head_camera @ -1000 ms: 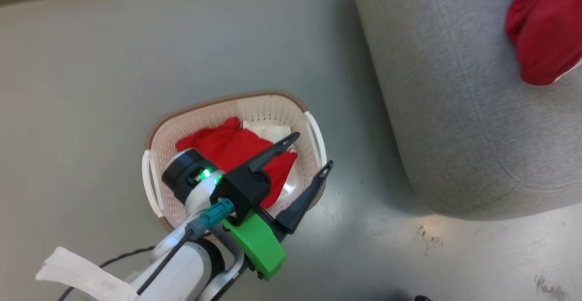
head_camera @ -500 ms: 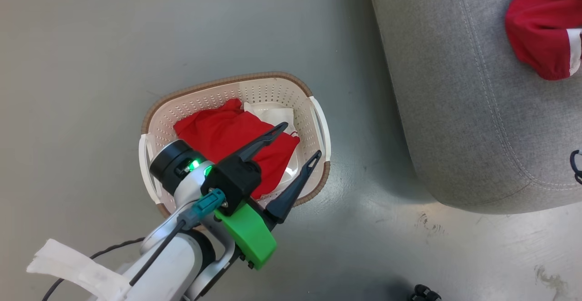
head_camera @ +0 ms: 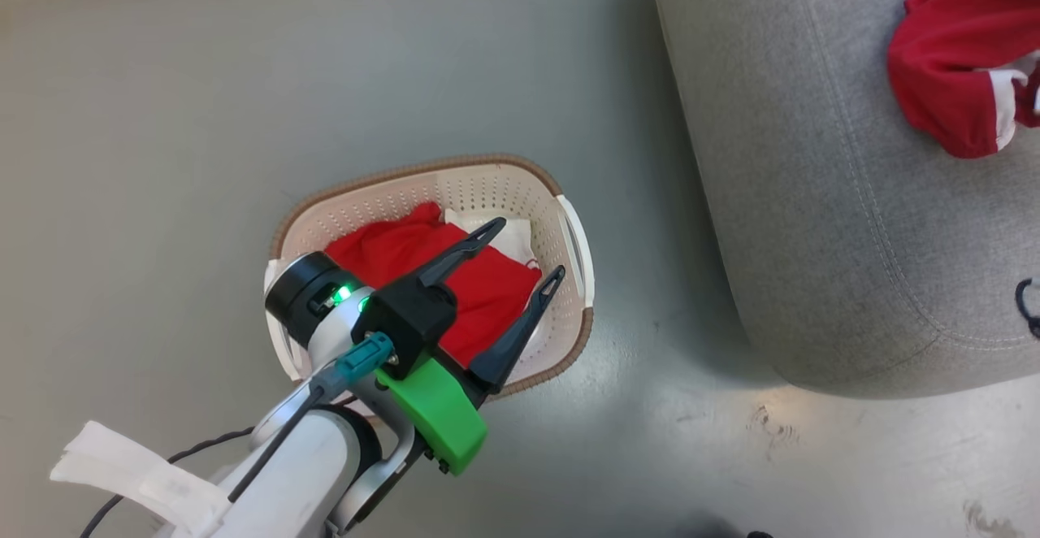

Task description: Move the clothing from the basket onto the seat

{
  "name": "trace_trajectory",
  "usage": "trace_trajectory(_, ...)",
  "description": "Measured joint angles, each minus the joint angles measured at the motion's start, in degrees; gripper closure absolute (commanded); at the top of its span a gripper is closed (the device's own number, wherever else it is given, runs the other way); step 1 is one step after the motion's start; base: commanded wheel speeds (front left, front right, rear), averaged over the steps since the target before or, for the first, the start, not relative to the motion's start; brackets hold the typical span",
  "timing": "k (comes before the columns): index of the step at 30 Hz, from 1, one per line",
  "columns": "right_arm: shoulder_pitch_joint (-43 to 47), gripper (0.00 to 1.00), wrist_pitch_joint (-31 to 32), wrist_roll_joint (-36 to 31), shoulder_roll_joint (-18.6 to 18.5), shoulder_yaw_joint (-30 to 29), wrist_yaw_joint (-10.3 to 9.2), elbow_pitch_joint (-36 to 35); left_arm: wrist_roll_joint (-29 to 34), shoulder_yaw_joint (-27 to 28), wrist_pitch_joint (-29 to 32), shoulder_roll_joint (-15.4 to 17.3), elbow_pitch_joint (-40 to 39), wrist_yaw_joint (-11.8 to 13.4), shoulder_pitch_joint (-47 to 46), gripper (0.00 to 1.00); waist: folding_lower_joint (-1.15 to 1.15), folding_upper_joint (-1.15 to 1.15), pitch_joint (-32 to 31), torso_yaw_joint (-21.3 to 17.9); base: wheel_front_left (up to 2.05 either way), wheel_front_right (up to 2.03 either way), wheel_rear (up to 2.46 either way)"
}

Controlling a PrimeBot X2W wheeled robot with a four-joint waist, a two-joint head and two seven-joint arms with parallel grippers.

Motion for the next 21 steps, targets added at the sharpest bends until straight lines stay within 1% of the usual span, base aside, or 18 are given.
trace_trajectory(7, 3.23, 0.0, 0.0, -1.68, 1.2, 0.56, 1.23, -0.44, -0.52, 0.89, -2.18, -1.07, 2.21, 0.05, 0.19, 0.0, 0.0, 0.0, -3.19, 0.6, 0.0, 0.0, 0.0)
trace_trajectory(9, 4.24, 0.0, 0.0, -2.02, 1.74, 0.93, 2.29, -1.26, -0.71, 1.21, -2.93, -1.33, 3.13, 0.13, 0.46, 0.0, 0.0, 0.0, -4.23, 0.87, 0.0, 0.0, 0.0)
trace_trajectory(10, 4.82, 0.0, 0.0, -2.26, 2.16, 1.22, 2.33, -1.97, -0.91, 1.53, -3.3, -1.4, 3.5, 0.27, 0.74, 0.0, 0.0, 0.0, -4.77, 1.03, 0.0, 0.0, 0.0)
trace_trajectory(15, 7.62, 0.0, 0.0, -3.85, 5.28, 3.22, 4.2, -5.3, -1.99, 3.99, -5.06, -1.49, 5.47, 2.4, 2.82, 0.0, 0.0, 0.0, -7.57, 1.95, 0.0, 0.0, 0.0)
trace_trajectory(17, 8.19, 0.0, 0.0, -4.06, 5.81, 3.63, 4.33, -5.94, -2.38, 4.52, -5.37, -1.49, 5.72, 2.69, 3.27, 0.0, -0.01, 0.0, -8.17, 2.17, 0.0, 0.0, 0.0)
trace_trajectory(18, 8.82, 0.0, 0.0, -4.65, 6.17, 4.15, 4.78, -6.52, -2.58, 4.83, -5.61, -1.49, 6.02, 3.19, 3.64, 0.0, -0.01, 0.0, -8.75, 2.39, 0.0, 0.0, 0.0)
trace_trajectory(21, 10.79, 0.0, 0.0, -5.78, 7.34, 5.14, 5.27, -8.5, -2.99, 6.21, -6.67, -1.58, 7.21, 4.65, 4.89, 0.0, 0.0, 0.0, -10.52, 3.17, 0.0, 0.0, 0.0)
